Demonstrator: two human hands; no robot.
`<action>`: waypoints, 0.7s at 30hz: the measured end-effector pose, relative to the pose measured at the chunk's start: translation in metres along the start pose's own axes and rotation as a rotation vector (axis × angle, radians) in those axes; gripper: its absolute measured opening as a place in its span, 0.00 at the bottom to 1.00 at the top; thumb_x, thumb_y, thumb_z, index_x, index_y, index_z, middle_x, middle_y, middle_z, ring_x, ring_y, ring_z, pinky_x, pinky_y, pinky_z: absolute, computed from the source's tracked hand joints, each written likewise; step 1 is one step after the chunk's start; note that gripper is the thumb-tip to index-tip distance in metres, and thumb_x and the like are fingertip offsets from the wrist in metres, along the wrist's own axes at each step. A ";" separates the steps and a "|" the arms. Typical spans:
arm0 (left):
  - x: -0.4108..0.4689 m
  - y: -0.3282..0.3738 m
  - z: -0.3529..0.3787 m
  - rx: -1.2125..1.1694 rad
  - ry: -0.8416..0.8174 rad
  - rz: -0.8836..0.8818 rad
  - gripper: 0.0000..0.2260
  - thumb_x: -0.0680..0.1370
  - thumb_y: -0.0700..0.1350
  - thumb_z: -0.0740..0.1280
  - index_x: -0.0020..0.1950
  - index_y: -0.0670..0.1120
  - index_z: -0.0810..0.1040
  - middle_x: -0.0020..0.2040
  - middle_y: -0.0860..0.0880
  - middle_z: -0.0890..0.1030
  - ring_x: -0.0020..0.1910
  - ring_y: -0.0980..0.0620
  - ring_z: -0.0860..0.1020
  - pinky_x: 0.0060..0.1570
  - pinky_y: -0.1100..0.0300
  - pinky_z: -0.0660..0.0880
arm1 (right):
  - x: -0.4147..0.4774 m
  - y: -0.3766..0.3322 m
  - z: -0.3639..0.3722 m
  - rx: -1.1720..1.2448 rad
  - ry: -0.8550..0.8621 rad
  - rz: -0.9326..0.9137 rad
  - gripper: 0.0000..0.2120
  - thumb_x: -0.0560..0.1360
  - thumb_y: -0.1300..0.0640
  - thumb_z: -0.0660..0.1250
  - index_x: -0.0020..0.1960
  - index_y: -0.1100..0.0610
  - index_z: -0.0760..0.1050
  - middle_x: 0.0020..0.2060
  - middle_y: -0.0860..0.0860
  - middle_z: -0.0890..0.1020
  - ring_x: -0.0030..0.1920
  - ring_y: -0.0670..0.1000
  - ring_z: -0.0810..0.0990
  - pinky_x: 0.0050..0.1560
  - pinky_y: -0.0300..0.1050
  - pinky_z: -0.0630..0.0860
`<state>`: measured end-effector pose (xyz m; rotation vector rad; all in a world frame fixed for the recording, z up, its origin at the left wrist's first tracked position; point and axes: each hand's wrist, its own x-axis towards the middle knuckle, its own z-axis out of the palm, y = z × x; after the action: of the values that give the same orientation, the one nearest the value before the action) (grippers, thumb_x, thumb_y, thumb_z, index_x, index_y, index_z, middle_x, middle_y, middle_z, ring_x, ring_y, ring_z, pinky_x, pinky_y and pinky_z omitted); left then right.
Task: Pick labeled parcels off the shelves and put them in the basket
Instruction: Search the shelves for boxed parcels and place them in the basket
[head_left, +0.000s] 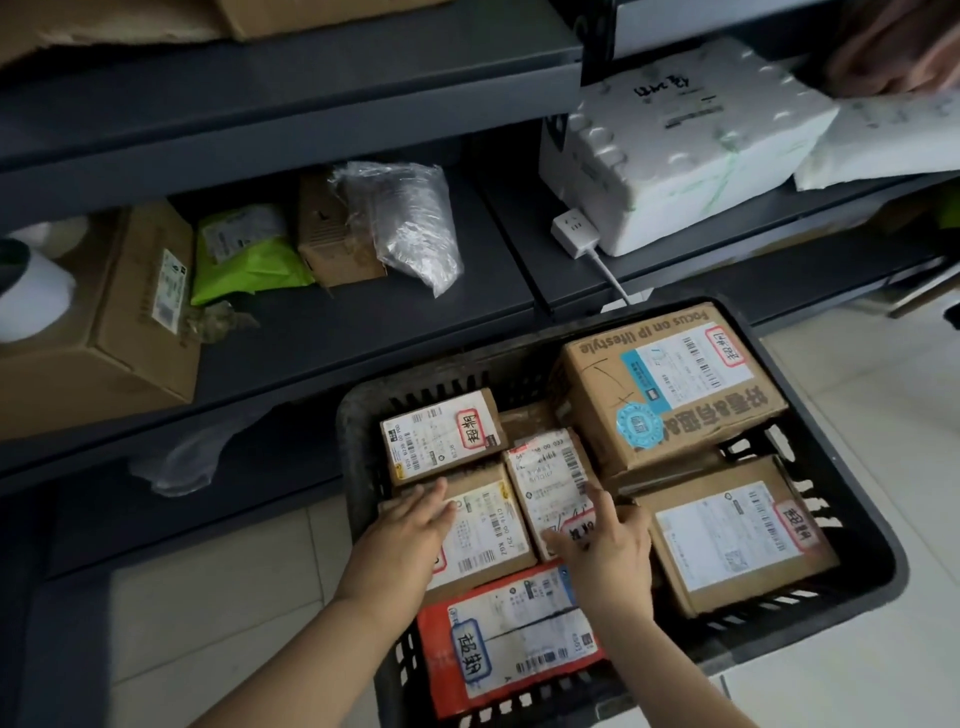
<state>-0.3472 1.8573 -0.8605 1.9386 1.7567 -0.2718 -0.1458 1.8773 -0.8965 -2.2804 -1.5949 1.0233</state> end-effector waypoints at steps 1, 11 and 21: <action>0.000 0.000 0.000 0.011 -0.005 -0.004 0.29 0.80 0.38 0.58 0.78 0.49 0.49 0.78 0.49 0.43 0.77 0.50 0.44 0.69 0.62 0.39 | 0.000 0.002 -0.003 -0.015 -0.029 -0.023 0.33 0.72 0.49 0.71 0.72 0.44 0.59 0.62 0.54 0.63 0.66 0.55 0.64 0.58 0.49 0.71; -0.029 0.010 -0.031 0.189 0.003 -0.044 0.28 0.80 0.48 0.59 0.77 0.50 0.52 0.71 0.51 0.58 0.68 0.50 0.60 0.67 0.55 0.62 | -0.026 0.000 -0.048 -0.106 -0.067 -0.171 0.23 0.75 0.50 0.67 0.69 0.49 0.67 0.66 0.50 0.65 0.66 0.51 0.68 0.64 0.47 0.71; -0.174 -0.030 -0.147 0.054 0.242 -0.329 0.26 0.80 0.55 0.59 0.76 0.54 0.55 0.67 0.54 0.64 0.64 0.51 0.65 0.59 0.57 0.70 | -0.089 -0.146 -0.123 -0.375 -0.122 -0.521 0.25 0.74 0.56 0.67 0.70 0.52 0.66 0.70 0.50 0.61 0.70 0.51 0.62 0.67 0.44 0.66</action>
<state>-0.4288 1.7791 -0.6609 1.7718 2.2505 -0.2056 -0.1976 1.8874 -0.6922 -1.8370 -2.4281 0.7869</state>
